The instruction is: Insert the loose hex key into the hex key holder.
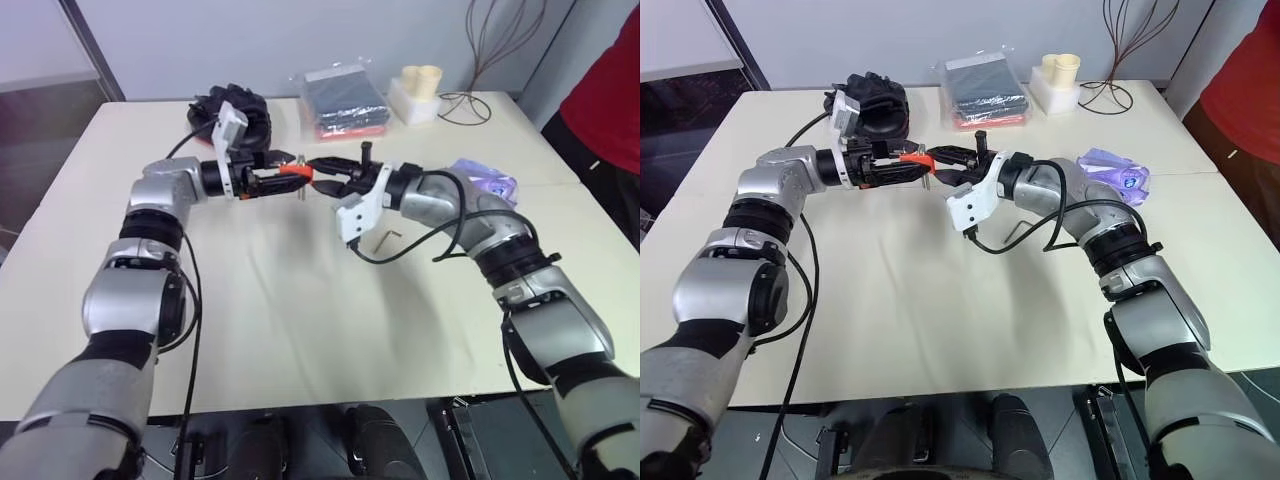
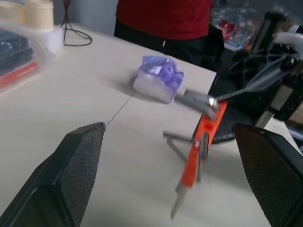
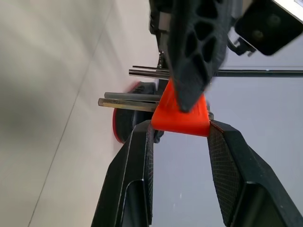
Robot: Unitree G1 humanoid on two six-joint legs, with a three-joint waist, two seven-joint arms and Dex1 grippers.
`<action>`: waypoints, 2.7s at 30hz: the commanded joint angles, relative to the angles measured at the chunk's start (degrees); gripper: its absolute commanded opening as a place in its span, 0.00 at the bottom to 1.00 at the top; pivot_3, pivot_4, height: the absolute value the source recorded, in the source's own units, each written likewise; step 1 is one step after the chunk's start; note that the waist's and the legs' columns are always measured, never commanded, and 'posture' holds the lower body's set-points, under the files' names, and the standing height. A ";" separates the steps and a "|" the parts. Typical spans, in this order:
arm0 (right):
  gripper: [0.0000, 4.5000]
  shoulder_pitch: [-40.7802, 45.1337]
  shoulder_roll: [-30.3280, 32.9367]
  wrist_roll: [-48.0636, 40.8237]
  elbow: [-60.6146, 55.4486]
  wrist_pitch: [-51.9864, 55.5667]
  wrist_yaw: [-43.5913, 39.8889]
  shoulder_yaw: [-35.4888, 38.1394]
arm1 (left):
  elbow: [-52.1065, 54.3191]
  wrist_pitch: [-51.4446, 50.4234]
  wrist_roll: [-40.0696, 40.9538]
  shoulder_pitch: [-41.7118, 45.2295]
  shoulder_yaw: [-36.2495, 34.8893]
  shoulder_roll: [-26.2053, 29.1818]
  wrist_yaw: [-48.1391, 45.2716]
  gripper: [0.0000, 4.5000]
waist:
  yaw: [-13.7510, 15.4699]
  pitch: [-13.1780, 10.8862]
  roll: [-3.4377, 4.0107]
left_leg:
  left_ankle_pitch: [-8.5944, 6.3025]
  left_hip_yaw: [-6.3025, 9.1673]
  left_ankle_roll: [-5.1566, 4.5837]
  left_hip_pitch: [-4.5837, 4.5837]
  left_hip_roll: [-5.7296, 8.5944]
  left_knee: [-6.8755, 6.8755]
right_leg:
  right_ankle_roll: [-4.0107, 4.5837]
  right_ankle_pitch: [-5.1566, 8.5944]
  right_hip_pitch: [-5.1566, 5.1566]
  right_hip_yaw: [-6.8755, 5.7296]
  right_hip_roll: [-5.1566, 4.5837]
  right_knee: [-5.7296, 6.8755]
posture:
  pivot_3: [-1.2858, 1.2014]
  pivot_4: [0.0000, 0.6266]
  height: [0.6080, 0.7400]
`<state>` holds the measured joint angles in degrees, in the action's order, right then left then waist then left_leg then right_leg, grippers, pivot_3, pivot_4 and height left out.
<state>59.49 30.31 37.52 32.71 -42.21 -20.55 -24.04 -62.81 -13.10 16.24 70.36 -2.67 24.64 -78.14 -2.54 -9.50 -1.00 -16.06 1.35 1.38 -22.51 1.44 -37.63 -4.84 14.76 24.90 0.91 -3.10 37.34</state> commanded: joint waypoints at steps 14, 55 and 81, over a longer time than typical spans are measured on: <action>0.23 0.54 -0.78 -1.74 -2.62 1.19 0.02 1.21 | 2.78 0.63 -2.02 -0.16 -0.37 -0.22 -3.06 0.00 | 0.00 0.00 0.00 | -0.07 0.02 -0.11 -0.03 -0.03 -0.24 | 0.00 0.00 -0.04 0.01 0.05 0.12 | 0.52 0.24 1.00; 0.47 -1.03 -0.53 -4.34 -3.72 2.74 -2.32 1.26 | 5.39 1.72 -2.37 -1.96 -1.57 -1.35 -1.58 0.00 | 0.02 0.00 0.00 | -0.08 0.03 -0.14 -0.03 -0.04 -0.35 | 0.00 0.00 -0.06 0.03 0.09 0.22 | 0.52 0.24 1.00; 0.99 -3.48 -19.53 -41.75 -31.10 134.53 -7.15 41.77 | 31.91 -0.77 -0.18 -18.53 1.48 1.07 -1.00 0.00 | 1.28 0.04 0.06 | -0.20 0.18 -0.34 0.00 -0.10 -0.48 | 0.03 0.00 0.08 0.13 -0.10 0.73 | 0.52 0.24 1.00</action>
<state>54.31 11.70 -4.89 1.89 90.20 -31.21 14.73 -33.53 -13.53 14.45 51.31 -0.32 25.69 -79.87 -1.26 -9.46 -0.93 -16.26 1.51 1.04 -22.51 1.39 -38.11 -4.81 14.75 24.99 1.05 -3.24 38.07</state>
